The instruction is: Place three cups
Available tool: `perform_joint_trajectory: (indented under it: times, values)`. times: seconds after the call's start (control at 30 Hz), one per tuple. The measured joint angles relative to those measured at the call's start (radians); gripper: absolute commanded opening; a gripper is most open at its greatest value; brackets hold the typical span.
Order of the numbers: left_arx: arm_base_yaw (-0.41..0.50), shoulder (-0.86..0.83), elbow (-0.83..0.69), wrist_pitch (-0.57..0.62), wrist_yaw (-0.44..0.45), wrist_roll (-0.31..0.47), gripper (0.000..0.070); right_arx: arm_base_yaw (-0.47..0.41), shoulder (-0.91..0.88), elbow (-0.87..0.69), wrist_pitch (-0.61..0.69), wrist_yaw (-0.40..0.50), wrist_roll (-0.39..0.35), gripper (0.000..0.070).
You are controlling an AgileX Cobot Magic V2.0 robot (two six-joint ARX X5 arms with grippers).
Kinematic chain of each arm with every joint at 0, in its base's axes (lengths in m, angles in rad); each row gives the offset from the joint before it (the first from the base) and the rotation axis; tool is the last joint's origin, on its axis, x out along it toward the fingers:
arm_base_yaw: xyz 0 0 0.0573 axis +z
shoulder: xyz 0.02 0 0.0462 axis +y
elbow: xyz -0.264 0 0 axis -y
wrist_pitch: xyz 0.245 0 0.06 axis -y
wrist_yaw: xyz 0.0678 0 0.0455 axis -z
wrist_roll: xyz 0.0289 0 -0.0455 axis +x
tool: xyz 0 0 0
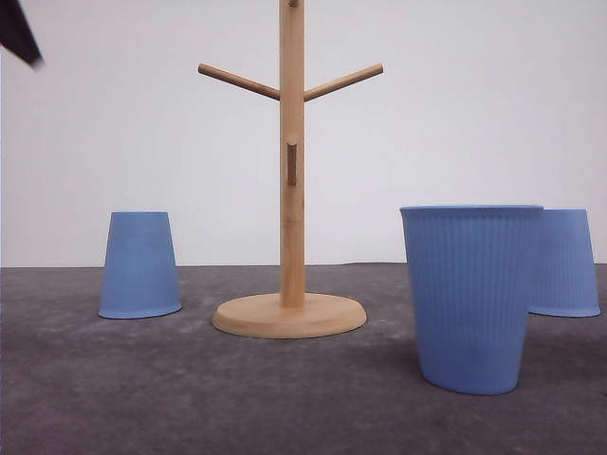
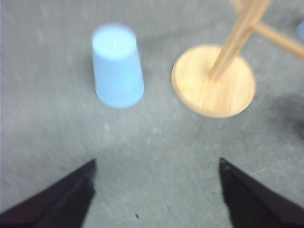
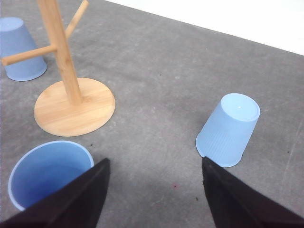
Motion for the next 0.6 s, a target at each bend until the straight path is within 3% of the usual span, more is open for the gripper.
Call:
perform_joint_trajectory:
  times: [0.13, 0.37, 0.5, 0.6]
  values:
    - [0.000, 0.136, 0.018, 0.061, 0.000, -0.024, 0.0563, 0.000, 0.000, 0.000, 0.000, 0.000, 0.000, 0.0392]
    - [0.000, 0.344, 0.030, 0.328, -0.001, -0.027, 0.0609, 0.000, 0.000, 0.000, 0.000, 0.000, 0.000, 0.0392]
    - [0.000, 0.452, 0.052, 0.414, -0.022, -0.028, 0.0672, 0.000, 0.000, 0.000, 0.000, 0.000, 0.000, 0.0392]
    - [0.003, 0.516, 0.054, 0.491, -0.039, -0.030, 0.0680, 0.000, 0.000, 0.000, 0.000, 0.000, 0.000, 0.0392]
